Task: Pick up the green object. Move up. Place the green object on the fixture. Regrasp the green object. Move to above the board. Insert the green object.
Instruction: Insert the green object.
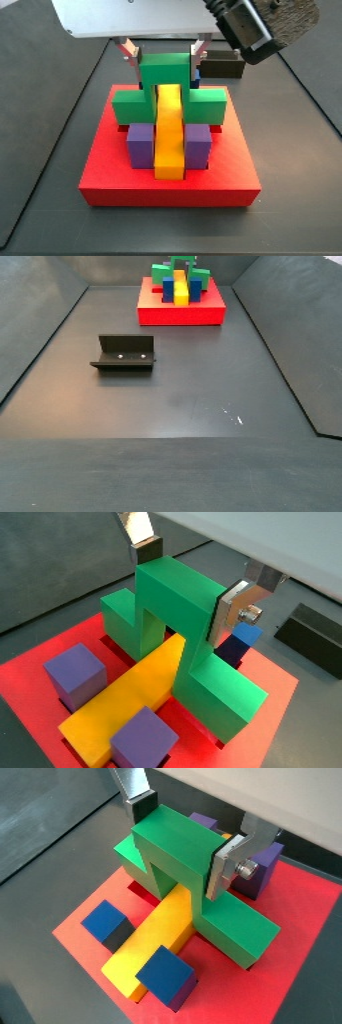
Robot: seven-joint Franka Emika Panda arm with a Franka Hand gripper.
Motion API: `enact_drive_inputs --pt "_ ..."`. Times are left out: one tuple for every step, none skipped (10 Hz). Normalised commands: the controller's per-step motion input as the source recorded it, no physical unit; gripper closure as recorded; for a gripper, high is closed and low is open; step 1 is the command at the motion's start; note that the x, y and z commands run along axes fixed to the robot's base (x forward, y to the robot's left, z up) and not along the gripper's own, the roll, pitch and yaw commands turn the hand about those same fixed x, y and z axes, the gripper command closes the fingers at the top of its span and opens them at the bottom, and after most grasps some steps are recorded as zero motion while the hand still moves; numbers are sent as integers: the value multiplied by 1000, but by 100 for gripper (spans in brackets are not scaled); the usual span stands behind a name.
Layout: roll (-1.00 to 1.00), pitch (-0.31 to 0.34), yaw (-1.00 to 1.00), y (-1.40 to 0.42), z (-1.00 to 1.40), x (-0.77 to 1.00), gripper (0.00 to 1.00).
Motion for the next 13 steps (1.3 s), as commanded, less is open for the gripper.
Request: enact_drive_inputs --pt "211 0 283 111 -63 291 100" --pt "221 0 360 46 -89 206 100" --pt "170 0 271 -14 -126 0 100" --pt "176 0 74 -217 -126 0 100" --pt "284 47 14 -351 -169 0 100" --pt "319 70 0 -389 -191 0 100" --pt "319 76 0 -383 -189 0 100" --pt "333 51 0 -143 -80 20 100" --pt "246 16 0 0 0 60 100" --pt "189 26 0 9 0 31 100" --pt "163 39 0 23 0 40 100" --pt "99 49 0 174 0 131 100" --pt "70 49 0 197 0 131 100"
